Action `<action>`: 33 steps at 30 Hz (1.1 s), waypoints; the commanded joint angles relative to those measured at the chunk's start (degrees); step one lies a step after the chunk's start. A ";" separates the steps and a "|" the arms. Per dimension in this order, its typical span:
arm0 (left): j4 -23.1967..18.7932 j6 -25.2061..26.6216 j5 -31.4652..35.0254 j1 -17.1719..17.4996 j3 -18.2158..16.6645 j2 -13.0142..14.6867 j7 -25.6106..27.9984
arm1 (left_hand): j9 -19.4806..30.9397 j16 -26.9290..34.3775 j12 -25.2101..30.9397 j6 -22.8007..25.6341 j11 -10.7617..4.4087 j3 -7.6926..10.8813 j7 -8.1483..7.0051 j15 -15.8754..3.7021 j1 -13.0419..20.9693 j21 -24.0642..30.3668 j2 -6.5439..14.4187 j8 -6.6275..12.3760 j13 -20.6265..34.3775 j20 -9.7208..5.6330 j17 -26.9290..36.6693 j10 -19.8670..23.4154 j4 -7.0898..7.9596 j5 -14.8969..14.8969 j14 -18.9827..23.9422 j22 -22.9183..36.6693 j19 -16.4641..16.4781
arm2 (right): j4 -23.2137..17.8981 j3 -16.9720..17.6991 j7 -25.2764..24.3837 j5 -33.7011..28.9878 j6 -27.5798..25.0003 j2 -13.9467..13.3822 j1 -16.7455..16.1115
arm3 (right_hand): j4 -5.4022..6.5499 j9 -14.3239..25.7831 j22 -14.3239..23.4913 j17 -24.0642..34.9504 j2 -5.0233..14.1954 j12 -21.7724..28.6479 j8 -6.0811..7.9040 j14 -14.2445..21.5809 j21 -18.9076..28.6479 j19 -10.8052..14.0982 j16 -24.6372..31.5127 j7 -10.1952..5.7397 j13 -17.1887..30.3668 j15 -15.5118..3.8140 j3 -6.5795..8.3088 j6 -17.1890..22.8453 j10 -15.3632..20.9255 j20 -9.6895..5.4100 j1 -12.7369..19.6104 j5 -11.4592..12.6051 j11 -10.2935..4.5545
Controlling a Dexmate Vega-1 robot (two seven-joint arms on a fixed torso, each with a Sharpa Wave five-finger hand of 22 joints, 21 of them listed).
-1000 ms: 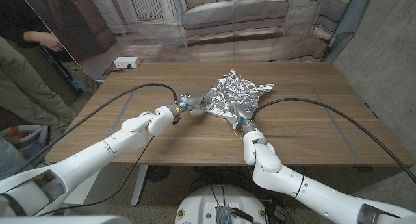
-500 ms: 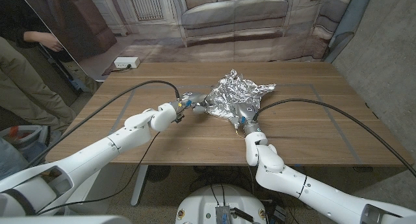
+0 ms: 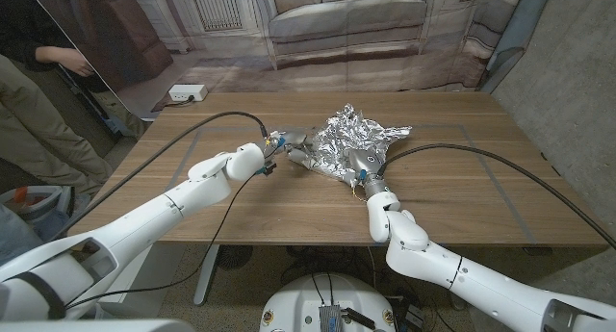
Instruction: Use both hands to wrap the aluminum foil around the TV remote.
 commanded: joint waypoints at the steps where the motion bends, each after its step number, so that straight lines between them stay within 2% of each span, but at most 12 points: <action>1: -1.50 5.98 -6.91 -6.00 0.45 -1.01 -8.38 | 0.44 0.48 0.72 0.07 -0.07 0.26 0.84 -2.36 -0.45 0.84 0.58 0.56 0.66 -1.19 0.13 1.21 0.43 -0.07 2.48 -0.04 1.12 | -3.91 3.09 5.96 5.75 2.66 -2.98 0.70 | 3.19 -0.10 9.77 -2.01 11.30 -0.16 -0.16 6.59 0.87 4.55 -1.49 0.26 -0.92 -9.37 1.88 0.74 2.44 -12.32 6.73 0.41 -0.98; 4: -1.21 7.45 -8.40 -7.46 0.90 -1.34 -10.20 | 0.67 0.66 1.05 0.40 0.03 0.32 1.18 -2.20 -0.76 1.19 0.61 0.69 1.12 -0.99 0.21 1.55 0.63 -0.06 3.45 -0.08 1.50 | -5.14 4.28 8.44 8.21 2.68 -3.64 1.10 | 4.79 -0.33 8.56 -3.90 11.14 -0.63 -0.53 9.64 1.06 6.03 -2.36 0.25 -2.33 -9.23 2.65 0.90 3.93 -12.48 4.74 0.51 -1.09; 8: -0.55 9.95 -10.97 -9.37 1.49 -2.01 -12.97 | 0.93 0.74 1.68 0.64 0.21 0.41 1.67 -2.15 -1.22 1.69 0.51 0.68 1.74 -0.82 0.25 2.36 0.83 -0.03 4.52 -0.13 2.12 | -6.35 6.58 12.79 13.16 2.28 -4.42 2.17 | 5.30 -0.49 7.66 -4.39 10.85 -0.72 -0.53 11.42 1.17 7.17 -2.61 0.48 -3.28 -9.16 3.19 1.78 5.62 -12.46 3.84 0.55 -1.07; 14: 1.29 13.19 -14.56 -12.22 2.73 -2.93 -16.56 | 1.44 1.07 3.03 0.37 0.44 0.59 2.73 -1.81 -2.10 2.52 0.51 0.35 2.83 -0.62 0.40 4.10 1.30 -0.02 6.75 -0.21 3.17 | -6.99 9.47 19.06 21.64 1.42 -5.76 4.24 | 6.10 -0.60 6.94 -4.40 10.53 -0.88 -0.55 12.35 1.16 7.68 -2.74 0.41 -3.99 -9.04 3.16 2.49 6.79 -12.39 2.36 0.54 -1.20; 18: 3.23 15.90 -16.82 -14.74 3.77 -3.89 -19.18 | 1.80 1.21 3.83 0.53 0.17 0.80 3.31 -1.79 -2.51 2.98 0.49 0.29 3.45 -0.48 0.49 5.00 1.45 0.02 7.99 -0.25 3.78 | -6.66 11.56 22.33 28.39 0.62 -6.14 5.44 | 7.22 -0.67 6.22 -4.28 10.28 -1.25 -0.67 12.85 1.16 7.97 -2.97 0.32 -4.69 -8.98 2.83 3.06 7.63 -12.40 0.31 0.60 -1.48; 23: 7.76 18.46 -19.97 -18.85 5.40 -5.98 -22.89 | 2.20 1.43 4.74 0.60 0.44 1.01 3.68 -1.45 -3.04 3.54 0.35 0.16 4.13 -0.17 0.58 6.05 1.62 0.05 9.46 -0.30 4.59 | -5.16 14.28 24.63 37.15 0.14 -6.22 6.51 | 9.19 -0.85 5.26 -3.78 10.07 -1.76 -0.95 14.80 1.75 9.19 -2.61 0.41 -5.61 -9.04 2.10 3.93 9.42 -12.31 -3.29 0.79 -1.75; 27: 10.49 20.79 -20.57 -21.51 7.06 -7.49 -23.40 | 2.61 1.81 5.83 0.74 0.22 1.15 4.31 -1.04 -3.83 4.05 0.29 -0.01 4.85 0.07 0.80 7.53 1.99 0.05 11.11 -0.32 5.23 | -3.26 15.71 25.63 43.36 0.53 -6.55 7.28 | 10.20 -0.95 4.77 -3.60 9.97 -1.74 -1.09 15.23 1.91 9.61 -2.62 0.75 -5.58 -8.98 1.68 4.39 10.38 -12.23 -5.06 0.87 -1.82; 33: 13.66 21.81 -18.84 -25.34 10.94 -9.24 -23.88 | 2.79 2.44 7.36 0.86 0.30 1.35 4.83 -1.37 -5.13 4.85 0.17 -0.59 5.86 0.17 1.15 9.68 2.62 0.01 13.47 -0.34 6.39 | -0.68 16.97 25.53 50.55 1.36 -7.24 7.84 | 12.61 -1.11 3.73 -3.18 10.27 -1.91 -1.77 15.69 1.96 10.02 -2.65 1.23 -5.11 -8.89 0.98 4.39 11.16 -12.18 -8.84 1.02 -1.65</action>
